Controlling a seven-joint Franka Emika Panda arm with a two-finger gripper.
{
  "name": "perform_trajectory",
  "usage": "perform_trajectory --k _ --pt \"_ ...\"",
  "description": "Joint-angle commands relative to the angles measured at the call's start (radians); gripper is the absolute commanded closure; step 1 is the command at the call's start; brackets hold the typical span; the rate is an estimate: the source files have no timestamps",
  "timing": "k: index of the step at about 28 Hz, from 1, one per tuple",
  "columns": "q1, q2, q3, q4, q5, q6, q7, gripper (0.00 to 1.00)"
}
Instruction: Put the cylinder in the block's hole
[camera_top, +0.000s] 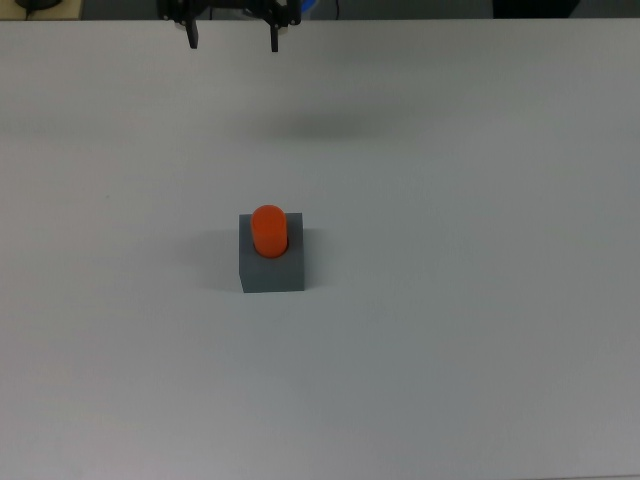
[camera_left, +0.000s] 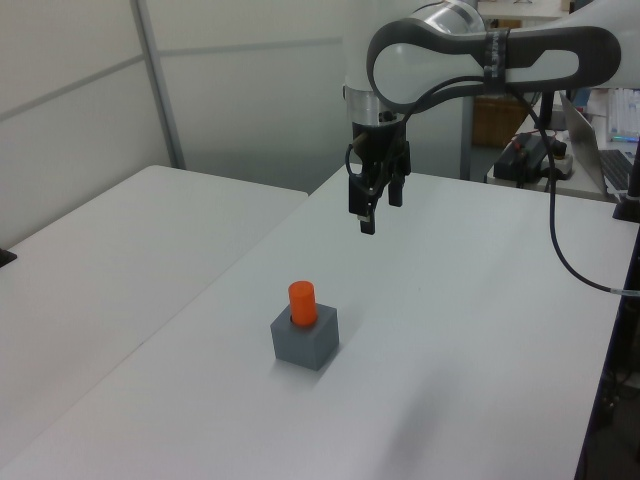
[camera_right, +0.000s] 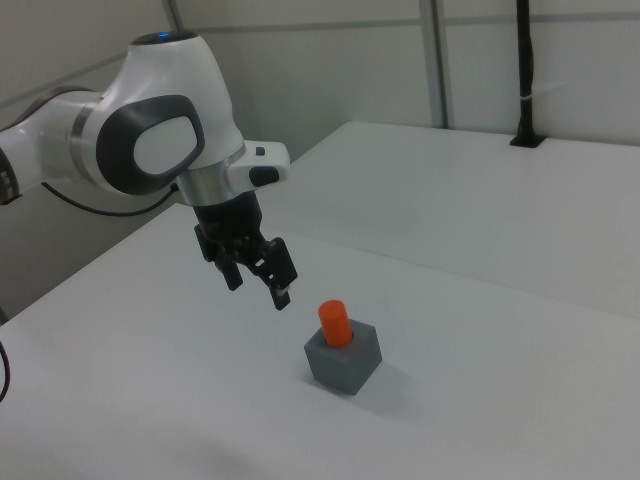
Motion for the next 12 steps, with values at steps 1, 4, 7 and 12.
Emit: perform_trajectory --k 1,4,7,12 --pt "0.002 -0.013 -0.009 -0.024 0.021 0.033 -0.012 0.00" --pt "0.002 -0.011 -0.011 -0.024 0.021 0.033 -0.013 0.00" --pt "0.001 -0.011 -0.011 -0.017 0.021 0.033 -0.013 0.00" --pt "-0.001 -0.008 -0.011 -0.013 0.021 0.033 -0.013 0.00"
